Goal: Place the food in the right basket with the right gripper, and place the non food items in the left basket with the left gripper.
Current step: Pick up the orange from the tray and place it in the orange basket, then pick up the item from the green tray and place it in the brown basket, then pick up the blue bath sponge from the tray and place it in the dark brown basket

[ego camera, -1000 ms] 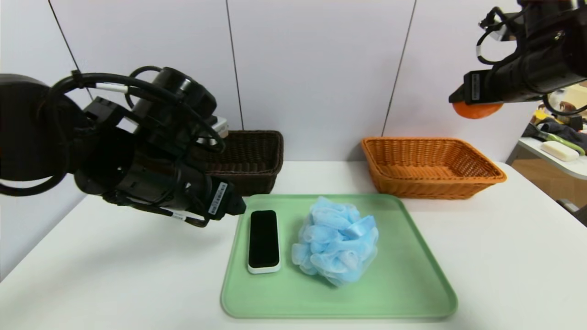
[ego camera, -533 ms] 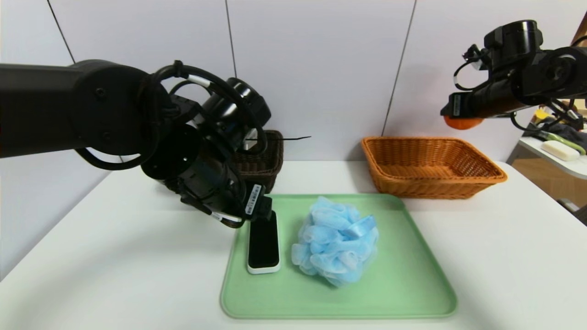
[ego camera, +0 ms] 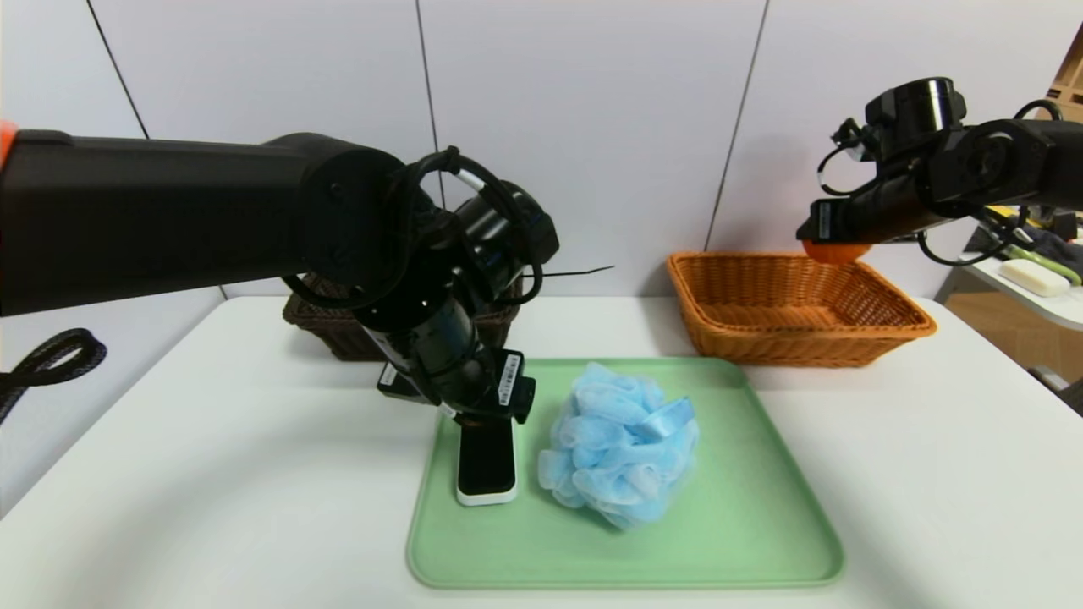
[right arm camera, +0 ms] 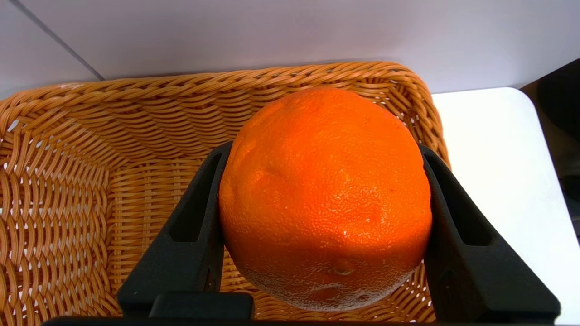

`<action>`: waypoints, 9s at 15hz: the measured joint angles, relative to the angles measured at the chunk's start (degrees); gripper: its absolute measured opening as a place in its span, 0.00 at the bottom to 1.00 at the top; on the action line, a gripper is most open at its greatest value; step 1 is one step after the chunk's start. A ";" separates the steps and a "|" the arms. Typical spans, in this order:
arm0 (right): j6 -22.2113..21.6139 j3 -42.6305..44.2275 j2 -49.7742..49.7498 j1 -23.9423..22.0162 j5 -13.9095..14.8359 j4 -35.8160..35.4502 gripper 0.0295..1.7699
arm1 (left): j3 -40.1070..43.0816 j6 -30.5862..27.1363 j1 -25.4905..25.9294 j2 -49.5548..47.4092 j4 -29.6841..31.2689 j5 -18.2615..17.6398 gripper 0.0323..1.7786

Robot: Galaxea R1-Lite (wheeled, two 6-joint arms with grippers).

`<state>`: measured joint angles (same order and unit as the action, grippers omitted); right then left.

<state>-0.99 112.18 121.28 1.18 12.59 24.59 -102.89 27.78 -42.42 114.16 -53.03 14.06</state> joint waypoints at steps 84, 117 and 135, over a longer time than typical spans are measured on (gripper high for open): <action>-1.82 -26.37 -44.24 10.64 2.60 19.46 0.96 | -9.35 -4.30 8.63 -9.68 -1.46 3.17 0.53; -2.06 -48.37 -75.34 10.58 -0.78 19.48 0.96 | -9.62 -12.74 20.21 6.49 27.60 7.63 0.87; -2.21 -49.92 -75.25 10.58 -1.60 19.72 0.96 | -9.79 -20.39 -6.25 -11.39 -4.74 -13.43 0.95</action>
<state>-3.19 62.26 46.03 11.76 11.00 44.31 -112.68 7.39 -48.68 102.78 -57.77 0.62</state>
